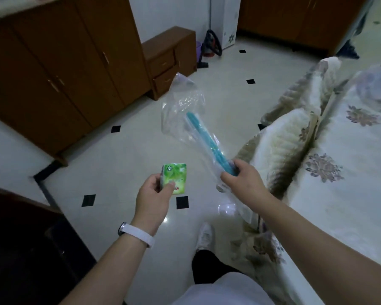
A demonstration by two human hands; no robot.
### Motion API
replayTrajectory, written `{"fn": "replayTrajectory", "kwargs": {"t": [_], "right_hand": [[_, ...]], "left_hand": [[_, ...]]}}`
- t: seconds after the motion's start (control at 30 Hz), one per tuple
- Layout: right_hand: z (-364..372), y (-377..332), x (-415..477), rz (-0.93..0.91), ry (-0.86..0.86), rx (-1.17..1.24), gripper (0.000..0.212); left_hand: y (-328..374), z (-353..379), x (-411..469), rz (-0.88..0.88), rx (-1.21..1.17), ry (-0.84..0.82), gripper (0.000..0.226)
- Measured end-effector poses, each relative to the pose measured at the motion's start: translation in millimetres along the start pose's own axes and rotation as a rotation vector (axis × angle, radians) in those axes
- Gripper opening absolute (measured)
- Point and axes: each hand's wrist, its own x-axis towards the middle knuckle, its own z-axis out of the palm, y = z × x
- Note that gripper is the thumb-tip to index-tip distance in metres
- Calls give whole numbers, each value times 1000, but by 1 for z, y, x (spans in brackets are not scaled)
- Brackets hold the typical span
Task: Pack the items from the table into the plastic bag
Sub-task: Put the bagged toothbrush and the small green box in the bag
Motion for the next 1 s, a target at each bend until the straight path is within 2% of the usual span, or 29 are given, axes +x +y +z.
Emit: {"fn": "replayTrajectory", "kwargs": {"t": [0.17, 0.47, 0.77, 1.0], "right_hand": [[12, -19, 102, 5, 26, -21, 12], [-20, -52, 230, 26, 138, 29, 13], [-33, -50, 323, 137, 281, 89, 10], [-26, -77, 431, 203, 398, 88, 10]], "left_hand": [[30, 12, 102, -18, 45, -24, 5], [97, 59, 238, 27, 26, -73, 8], [111, 104, 356, 41, 37, -170, 6], [130, 138, 499, 51, -24, -300, 12]]}}
